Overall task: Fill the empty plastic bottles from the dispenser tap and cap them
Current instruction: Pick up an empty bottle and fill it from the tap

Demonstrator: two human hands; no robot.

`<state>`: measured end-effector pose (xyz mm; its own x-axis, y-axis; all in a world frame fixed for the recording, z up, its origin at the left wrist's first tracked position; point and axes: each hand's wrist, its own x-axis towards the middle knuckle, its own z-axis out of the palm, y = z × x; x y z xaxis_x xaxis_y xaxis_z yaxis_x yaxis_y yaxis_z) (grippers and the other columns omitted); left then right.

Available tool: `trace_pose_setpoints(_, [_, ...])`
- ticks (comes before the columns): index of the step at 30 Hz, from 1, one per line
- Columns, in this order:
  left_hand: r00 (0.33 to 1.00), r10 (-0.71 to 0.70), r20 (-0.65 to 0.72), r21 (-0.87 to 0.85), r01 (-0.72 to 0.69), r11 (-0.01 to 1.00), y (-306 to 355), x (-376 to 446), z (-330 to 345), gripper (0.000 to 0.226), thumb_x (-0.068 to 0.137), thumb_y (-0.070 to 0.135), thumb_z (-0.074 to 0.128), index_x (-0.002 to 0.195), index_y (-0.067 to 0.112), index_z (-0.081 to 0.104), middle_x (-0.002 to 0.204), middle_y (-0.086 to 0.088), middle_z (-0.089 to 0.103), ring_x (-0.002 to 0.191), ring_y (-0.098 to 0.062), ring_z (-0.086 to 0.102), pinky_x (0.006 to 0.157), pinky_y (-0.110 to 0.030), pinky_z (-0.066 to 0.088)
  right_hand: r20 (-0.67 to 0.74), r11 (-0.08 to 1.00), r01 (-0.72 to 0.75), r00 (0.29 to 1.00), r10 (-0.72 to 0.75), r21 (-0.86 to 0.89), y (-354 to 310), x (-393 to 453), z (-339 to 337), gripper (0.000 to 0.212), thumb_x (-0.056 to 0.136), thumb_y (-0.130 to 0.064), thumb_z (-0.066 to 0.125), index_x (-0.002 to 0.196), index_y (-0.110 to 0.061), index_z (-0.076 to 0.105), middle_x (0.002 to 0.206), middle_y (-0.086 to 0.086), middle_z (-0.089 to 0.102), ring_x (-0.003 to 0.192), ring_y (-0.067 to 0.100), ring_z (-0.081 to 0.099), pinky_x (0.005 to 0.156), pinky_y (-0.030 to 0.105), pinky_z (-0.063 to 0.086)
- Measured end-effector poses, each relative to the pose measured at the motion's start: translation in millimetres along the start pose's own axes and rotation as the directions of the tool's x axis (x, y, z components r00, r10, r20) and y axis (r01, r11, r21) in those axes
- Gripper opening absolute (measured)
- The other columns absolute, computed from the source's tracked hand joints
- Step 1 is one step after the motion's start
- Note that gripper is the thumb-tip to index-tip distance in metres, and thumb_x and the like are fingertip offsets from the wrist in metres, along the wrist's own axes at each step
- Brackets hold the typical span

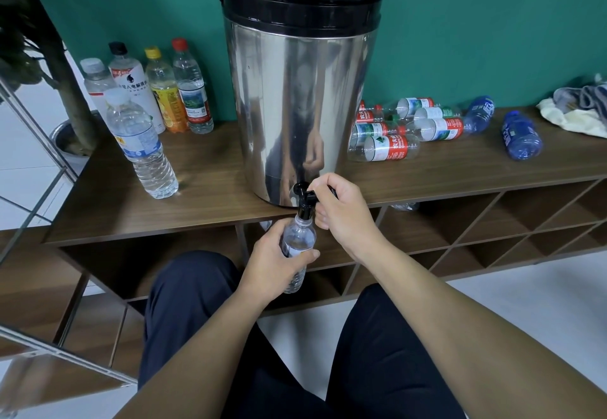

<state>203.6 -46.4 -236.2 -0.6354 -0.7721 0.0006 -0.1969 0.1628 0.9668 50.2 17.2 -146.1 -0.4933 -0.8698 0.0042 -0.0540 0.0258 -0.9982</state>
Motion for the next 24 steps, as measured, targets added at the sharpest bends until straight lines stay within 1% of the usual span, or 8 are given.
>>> trace_pose_setpoints(8, [1.000,-0.002,0.004,0.003,0.002,1.000,0.9,0.4,-0.1,0.059,0.086,0.027,0.098,0.136,0.036,0.068,0.120,0.021,0.078,0.114,0.000,0.073,0.108,-0.034,0.058,0.001,1.000,0.001,1.000,-0.001,0.000,0.1,-0.1,0.2,0.024,0.115,-0.025,0.055,0.098,-0.010,0.064,0.060,-0.002,0.037,0.056,0.015,0.033,0.056,0.036,0.030])
trace_pose_setpoints(12, [1.000,-0.009,0.007,0.002,0.009,1.000,0.6,0.3,-0.3,0.059,0.086,0.027,0.098,0.136,0.037,0.067,0.120,0.021,0.078,0.113,0.000,0.074,0.108,-0.035,0.059,-0.007,1.000,-0.004,1.000,0.004,-0.004,0.6,0.7,0.2,0.027,0.115,-0.025,0.055,0.100,-0.003,0.063,0.059,-0.003,0.036,0.056,0.015,0.033,0.055,0.036,0.030])
trace_pose_setpoints(14, [1.000,-0.009,0.008,0.000,0.009,1.000,0.6,0.4,-0.1,0.060,0.086,0.027,0.098,0.137,0.037,0.067,0.120,0.021,0.078,0.113,0.000,0.074,0.108,-0.035,0.059,-0.008,1.000,-0.004,1.000,0.004,0.000,0.9,0.8,0.2,0.027,0.115,-0.025,0.055,0.100,-0.004,0.063,0.060,-0.002,0.036,0.056,0.015,0.033,0.055,0.036,0.030])
trace_pose_setpoints(17, [1.000,-0.008,0.006,-0.003,0.008,1.000,1.4,0.5,0.2,0.061,0.086,0.025,0.098,0.137,0.038,0.067,0.120,0.023,0.078,0.113,0.001,0.073,0.107,-0.031,0.058,-0.004,1.000,0.001,1.000,-0.001,0.009,0.7,0.4,0.9,0.024,0.115,-0.024,0.055,0.098,-0.009,0.064,0.060,-0.002,0.036,0.056,0.016,0.033,0.055,0.035,0.030])
trace_pose_setpoints(24, [1.000,-0.009,0.007,-0.011,0.009,1.000,1.8,-0.1,-0.3,0.062,0.087,0.024,0.098,0.139,0.036,0.068,0.120,0.023,0.078,0.114,0.001,0.074,0.102,-0.025,0.056,-0.002,1.000,0.004,1.000,-0.004,0.001,0.9,0.1,0.2,0.025,0.115,-0.025,0.054,0.098,-0.009,0.064,0.060,-0.001,0.036,0.056,0.017,0.032,0.055,0.035,0.030])
